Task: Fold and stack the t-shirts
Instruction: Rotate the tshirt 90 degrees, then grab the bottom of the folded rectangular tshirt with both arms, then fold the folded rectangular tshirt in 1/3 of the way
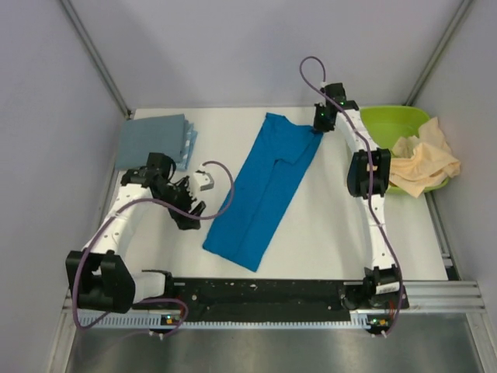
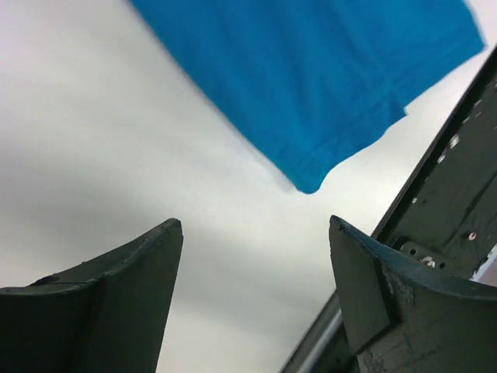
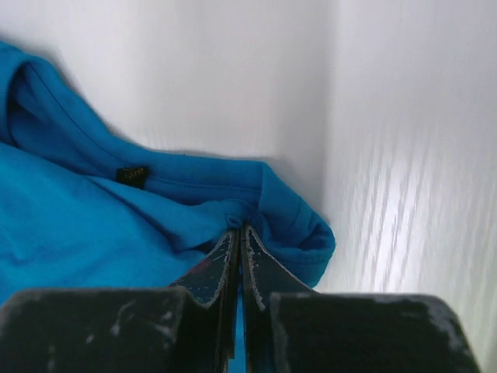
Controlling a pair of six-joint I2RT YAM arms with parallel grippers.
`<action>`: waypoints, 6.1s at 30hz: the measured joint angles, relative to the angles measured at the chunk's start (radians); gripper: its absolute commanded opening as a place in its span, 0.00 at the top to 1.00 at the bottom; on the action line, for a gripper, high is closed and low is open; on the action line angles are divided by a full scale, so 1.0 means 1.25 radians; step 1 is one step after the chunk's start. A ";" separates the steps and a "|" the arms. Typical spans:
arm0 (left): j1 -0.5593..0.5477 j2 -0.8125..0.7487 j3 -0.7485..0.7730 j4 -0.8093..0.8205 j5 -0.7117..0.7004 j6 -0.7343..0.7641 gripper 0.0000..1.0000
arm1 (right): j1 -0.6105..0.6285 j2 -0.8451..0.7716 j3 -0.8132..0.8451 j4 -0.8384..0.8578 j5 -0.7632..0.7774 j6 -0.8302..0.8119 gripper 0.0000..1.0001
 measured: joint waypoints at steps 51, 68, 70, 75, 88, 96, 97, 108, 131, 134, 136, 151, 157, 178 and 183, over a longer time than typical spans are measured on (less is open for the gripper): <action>-0.667 -0.075 -0.215 0.141 -0.091 0.151 0.32 | 0.740 -1.252 -1.420 0.180 -0.356 -0.826 0.33; -0.767 -0.084 -0.385 0.445 -0.066 0.200 0.77 | 0.898 -1.126 -1.543 0.323 -0.210 -0.866 0.68; -0.775 -0.069 -0.374 0.445 -0.038 0.183 0.93 | 0.911 -1.118 -1.543 0.333 -0.203 -0.866 0.83; -0.768 -0.051 -0.346 0.426 -0.053 0.136 1.00 | 0.938 -1.107 -1.541 0.349 -0.187 -0.867 1.00; -0.505 0.011 -0.066 0.362 -0.026 -0.050 1.00 | 0.578 -1.233 -1.437 0.289 -0.197 -0.799 1.00; -0.404 0.267 0.161 0.348 -0.031 -0.143 1.00 | 0.353 -1.068 -1.332 0.335 -0.234 -0.790 1.00; -0.394 0.289 0.177 0.344 -0.034 -0.148 1.00 | 0.337 -1.053 -1.327 0.351 -0.236 -0.787 1.00; -0.350 0.476 0.349 0.325 -0.051 -0.154 1.00 | 0.251 -0.886 -1.244 0.409 -0.249 -0.811 1.00; -0.272 0.641 0.565 0.320 -0.164 -0.263 0.75 | 0.128 -0.616 -0.924 0.372 -0.216 -0.664 0.48; -0.247 0.634 0.605 0.333 -0.160 -0.272 0.61 | 0.112 -0.674 -0.947 0.404 -0.225 -0.598 0.47; -0.234 0.598 0.576 0.349 -0.112 -0.255 0.59 | 0.105 -0.751 -0.993 0.410 -0.242 -0.547 0.50; -0.269 0.696 0.570 0.341 0.019 -0.366 0.52 | 0.074 -0.694 -1.064 0.369 -0.228 -0.065 0.56; -0.267 0.720 0.570 0.347 0.028 -0.386 0.65 | 0.084 -0.657 -1.064 0.369 -0.242 -0.038 0.67; -0.258 0.696 0.541 0.353 0.045 -0.396 1.00 | 0.092 -0.616 -1.061 0.380 -0.274 -0.029 1.00; -0.235 0.623 0.489 0.364 0.039 -0.402 1.00 | 0.105 -0.620 -1.054 0.386 -0.277 -0.031 1.00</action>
